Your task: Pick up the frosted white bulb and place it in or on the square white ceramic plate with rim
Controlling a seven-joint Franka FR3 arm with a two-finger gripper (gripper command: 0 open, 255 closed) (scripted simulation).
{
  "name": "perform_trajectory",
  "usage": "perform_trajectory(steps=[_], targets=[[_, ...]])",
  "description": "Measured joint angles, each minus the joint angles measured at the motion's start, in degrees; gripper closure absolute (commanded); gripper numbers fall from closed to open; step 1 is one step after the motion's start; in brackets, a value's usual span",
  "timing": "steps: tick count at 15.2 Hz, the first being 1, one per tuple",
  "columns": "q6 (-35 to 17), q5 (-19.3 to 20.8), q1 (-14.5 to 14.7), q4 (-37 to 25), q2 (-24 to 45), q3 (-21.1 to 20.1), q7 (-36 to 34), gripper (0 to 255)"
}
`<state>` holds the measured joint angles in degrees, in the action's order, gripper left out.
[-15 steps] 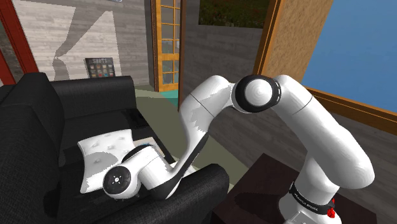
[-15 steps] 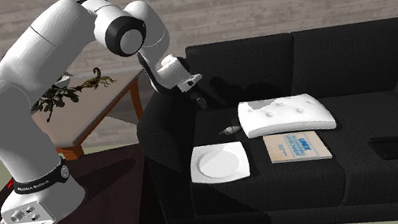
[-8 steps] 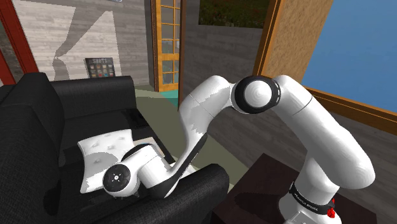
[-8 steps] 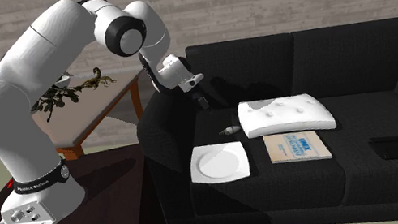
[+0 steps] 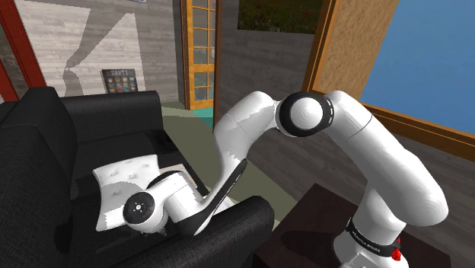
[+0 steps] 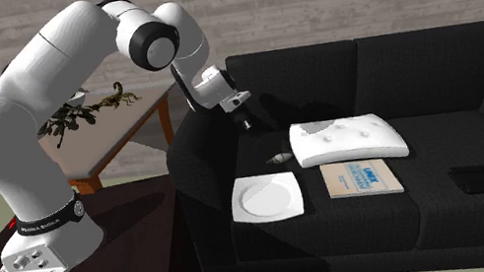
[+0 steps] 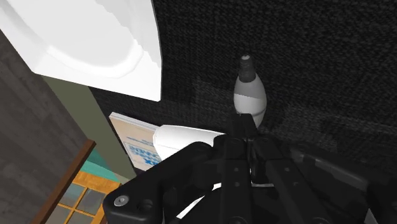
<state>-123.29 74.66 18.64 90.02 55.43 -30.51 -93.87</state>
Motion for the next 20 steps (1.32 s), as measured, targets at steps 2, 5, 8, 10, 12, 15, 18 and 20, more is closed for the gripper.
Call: perform_trajectory(steps=[2,5,8,10,12,15,18,20], targets=[[-0.3,-1.8,-0.3,0.0,0.1,0.1,0.3,255],[-0.5,-2.6,-0.9,-1.3,1.1,-0.2,2.1,0],[-0.1,-7.4,-3.1,-10.0,7.2,-2.1,13.5,0],[1.7,-11.2,-3.7,-19.3,13.4,-3.7,23.1,0],[5.3,-15.2,-2.3,-31.7,20.8,-5.4,33.1,0],[6.6,-16.8,-1.0,-39.5,26.0,-5.8,38.5,0],[6.2,-16.9,-0.5,-42.2,28.4,-5.6,39.7,0],[6.1,-17.0,0.3,-44.9,30.5,-5.4,40.6,0]])
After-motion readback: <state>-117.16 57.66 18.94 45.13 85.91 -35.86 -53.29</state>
